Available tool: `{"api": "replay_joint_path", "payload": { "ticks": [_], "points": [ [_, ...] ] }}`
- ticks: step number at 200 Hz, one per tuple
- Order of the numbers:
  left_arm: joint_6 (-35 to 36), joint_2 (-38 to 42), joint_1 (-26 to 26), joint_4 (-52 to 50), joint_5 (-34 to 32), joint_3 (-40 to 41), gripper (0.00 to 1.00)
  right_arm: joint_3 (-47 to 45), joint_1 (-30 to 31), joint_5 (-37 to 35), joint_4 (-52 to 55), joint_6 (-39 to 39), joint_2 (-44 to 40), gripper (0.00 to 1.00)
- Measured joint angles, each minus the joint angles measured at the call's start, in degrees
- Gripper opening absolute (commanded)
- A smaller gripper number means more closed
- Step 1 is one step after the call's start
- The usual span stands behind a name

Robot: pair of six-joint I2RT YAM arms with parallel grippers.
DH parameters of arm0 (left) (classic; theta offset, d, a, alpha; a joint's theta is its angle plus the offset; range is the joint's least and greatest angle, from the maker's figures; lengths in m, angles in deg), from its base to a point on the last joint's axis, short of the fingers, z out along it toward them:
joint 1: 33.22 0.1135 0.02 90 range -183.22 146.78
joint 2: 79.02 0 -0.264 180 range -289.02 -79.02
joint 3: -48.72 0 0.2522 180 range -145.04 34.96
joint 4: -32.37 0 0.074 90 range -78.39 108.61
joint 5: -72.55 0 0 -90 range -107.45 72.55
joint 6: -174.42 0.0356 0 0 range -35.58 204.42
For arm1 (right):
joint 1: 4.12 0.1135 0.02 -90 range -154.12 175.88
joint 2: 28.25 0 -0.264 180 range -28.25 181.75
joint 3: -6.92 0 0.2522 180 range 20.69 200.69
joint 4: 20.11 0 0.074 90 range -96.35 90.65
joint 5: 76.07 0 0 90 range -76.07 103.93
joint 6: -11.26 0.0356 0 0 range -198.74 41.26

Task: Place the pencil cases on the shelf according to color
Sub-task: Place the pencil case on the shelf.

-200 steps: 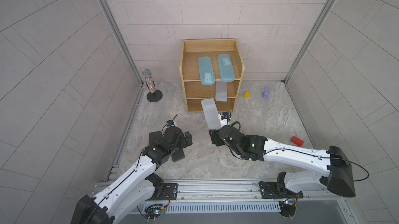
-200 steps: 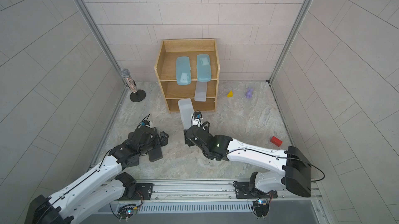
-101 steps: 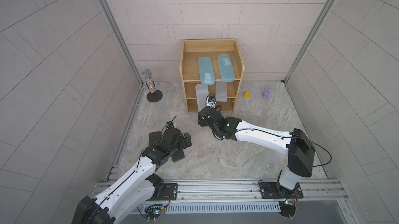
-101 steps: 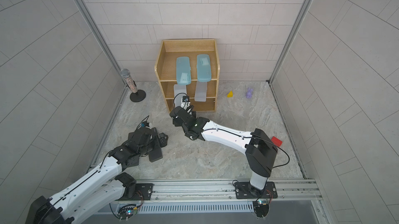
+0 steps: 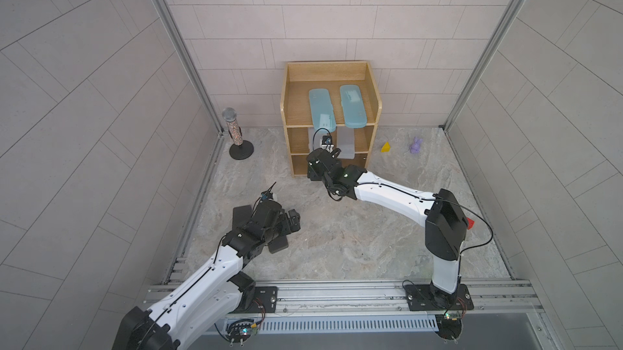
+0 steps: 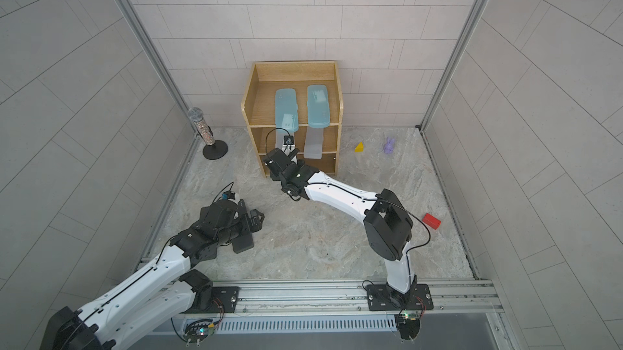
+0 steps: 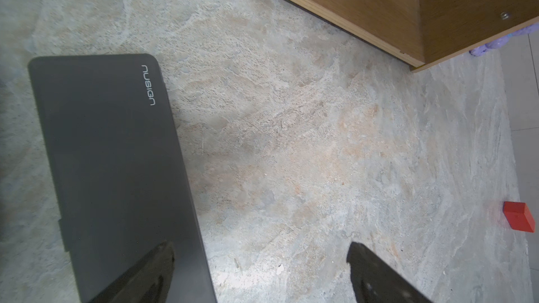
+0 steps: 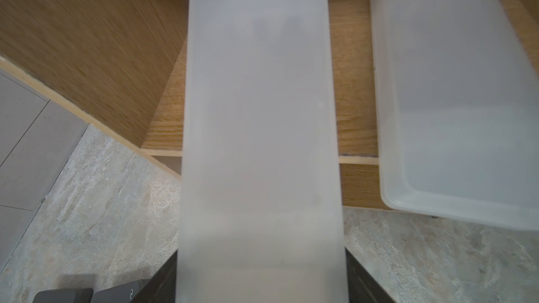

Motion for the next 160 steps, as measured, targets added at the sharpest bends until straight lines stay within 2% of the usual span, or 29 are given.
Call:
{"api": "replay_joint_path", "payload": {
  "ticks": [41,119,160],
  "points": [
    [0.3,2.7,0.0,0.0,0.8,0.8,1.00,3.0,-1.4,1.1,1.4,-0.6,2.3,0.67],
    [1.1,5.8,0.0,-1.4,2.1,1.3,1.00,6.1,-2.9,4.0,1.7,-1.6,4.7,0.83],
    [1.1,6.1,0.0,-1.6,2.5,1.3,1.00,6.1,-3.7,4.9,1.7,-2.2,4.7,0.88]
  ]
}}
